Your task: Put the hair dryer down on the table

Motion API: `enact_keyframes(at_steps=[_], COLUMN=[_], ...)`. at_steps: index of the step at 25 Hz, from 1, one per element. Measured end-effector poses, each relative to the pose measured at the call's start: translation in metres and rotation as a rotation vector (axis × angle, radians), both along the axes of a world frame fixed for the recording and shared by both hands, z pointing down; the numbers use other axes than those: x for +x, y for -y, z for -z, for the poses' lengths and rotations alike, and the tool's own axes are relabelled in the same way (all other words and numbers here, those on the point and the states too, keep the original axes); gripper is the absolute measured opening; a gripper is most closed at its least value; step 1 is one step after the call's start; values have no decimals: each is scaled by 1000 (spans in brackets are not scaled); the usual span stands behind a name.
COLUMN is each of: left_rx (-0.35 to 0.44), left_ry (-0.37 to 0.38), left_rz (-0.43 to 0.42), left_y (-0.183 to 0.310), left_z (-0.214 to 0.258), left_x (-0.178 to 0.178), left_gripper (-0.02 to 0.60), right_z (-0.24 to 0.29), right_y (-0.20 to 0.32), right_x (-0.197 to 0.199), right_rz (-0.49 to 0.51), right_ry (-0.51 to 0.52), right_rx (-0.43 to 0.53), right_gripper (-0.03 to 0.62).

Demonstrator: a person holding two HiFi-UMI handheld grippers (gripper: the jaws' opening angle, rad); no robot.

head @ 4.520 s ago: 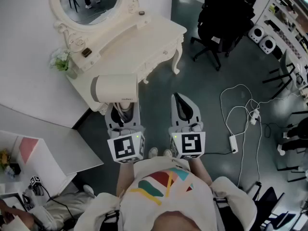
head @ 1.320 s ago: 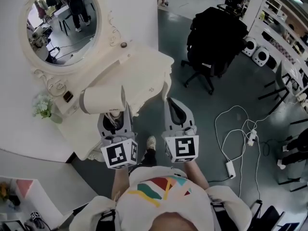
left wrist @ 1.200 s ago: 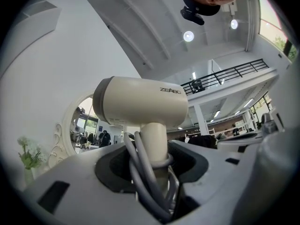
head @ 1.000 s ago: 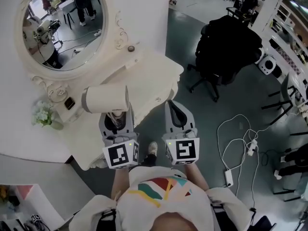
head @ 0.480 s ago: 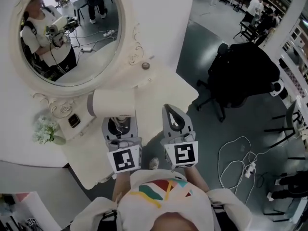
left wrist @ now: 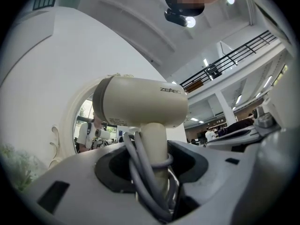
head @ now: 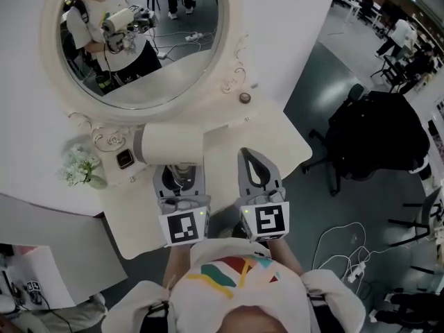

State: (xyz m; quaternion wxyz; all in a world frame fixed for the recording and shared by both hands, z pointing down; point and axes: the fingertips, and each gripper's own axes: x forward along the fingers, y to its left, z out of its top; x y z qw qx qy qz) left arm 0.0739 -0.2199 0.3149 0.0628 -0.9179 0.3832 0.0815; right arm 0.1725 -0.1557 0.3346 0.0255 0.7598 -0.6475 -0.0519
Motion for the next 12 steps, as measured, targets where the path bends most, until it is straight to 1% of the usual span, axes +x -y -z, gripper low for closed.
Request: enact_keyframes(at_steps=[4, 8, 10, 12], left_rx=[6, -11, -32, -41], left_ry=[-29, -39, -44, -48], left_rz=[81, 145, 194, 249], left_y=[12, 17, 17, 17], left_z=[4, 1, 0, 1], left_x=[-11, -15, -22, -31], left_gripper=[199, 199, 199, 199], right_z=[-2, -6, -4, -3], right_y=[16, 30, 36, 42], right_x=[-9, -9, -14, -22], right_rz=[78, 147, 204, 276], right_ry=[-6, 21, 23, 17], right_rx=[6, 18, 21, 0], right_gripper=[0, 0, 0, 0])
